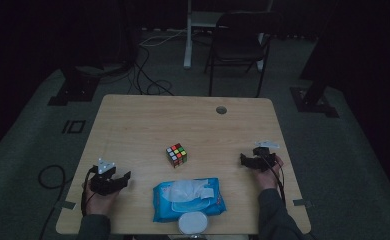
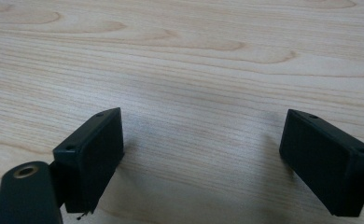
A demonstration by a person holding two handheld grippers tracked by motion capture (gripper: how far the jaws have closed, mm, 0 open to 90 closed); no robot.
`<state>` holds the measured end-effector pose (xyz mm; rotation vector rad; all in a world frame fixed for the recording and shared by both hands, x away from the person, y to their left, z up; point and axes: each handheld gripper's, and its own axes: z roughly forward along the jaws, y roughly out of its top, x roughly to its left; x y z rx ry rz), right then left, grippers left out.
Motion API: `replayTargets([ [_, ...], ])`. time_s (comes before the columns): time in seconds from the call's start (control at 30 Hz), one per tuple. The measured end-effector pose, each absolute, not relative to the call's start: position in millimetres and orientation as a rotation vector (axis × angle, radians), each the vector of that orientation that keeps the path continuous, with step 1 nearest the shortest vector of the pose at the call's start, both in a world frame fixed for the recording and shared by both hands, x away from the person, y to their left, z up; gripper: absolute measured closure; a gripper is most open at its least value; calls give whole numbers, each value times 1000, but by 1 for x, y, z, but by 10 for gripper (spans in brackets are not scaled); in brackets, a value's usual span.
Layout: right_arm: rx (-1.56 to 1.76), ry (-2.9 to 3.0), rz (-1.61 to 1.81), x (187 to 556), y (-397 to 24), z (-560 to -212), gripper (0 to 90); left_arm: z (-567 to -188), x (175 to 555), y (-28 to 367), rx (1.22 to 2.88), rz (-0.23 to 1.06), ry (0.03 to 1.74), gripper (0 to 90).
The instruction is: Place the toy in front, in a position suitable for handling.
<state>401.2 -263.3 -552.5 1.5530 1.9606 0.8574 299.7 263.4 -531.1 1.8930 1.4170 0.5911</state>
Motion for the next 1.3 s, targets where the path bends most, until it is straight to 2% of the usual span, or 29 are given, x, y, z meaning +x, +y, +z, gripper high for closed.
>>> replayTargets([
  [0.33, 1552, 1962, 858, 401, -263, -553, 133, -521, 291, 250, 1935, 544, 1330, 357],
  [1.3, 1549, 1966, 860, 401, -263, -553, 133, -491, 257, 223, 1967, 569, 1154, 356],
])
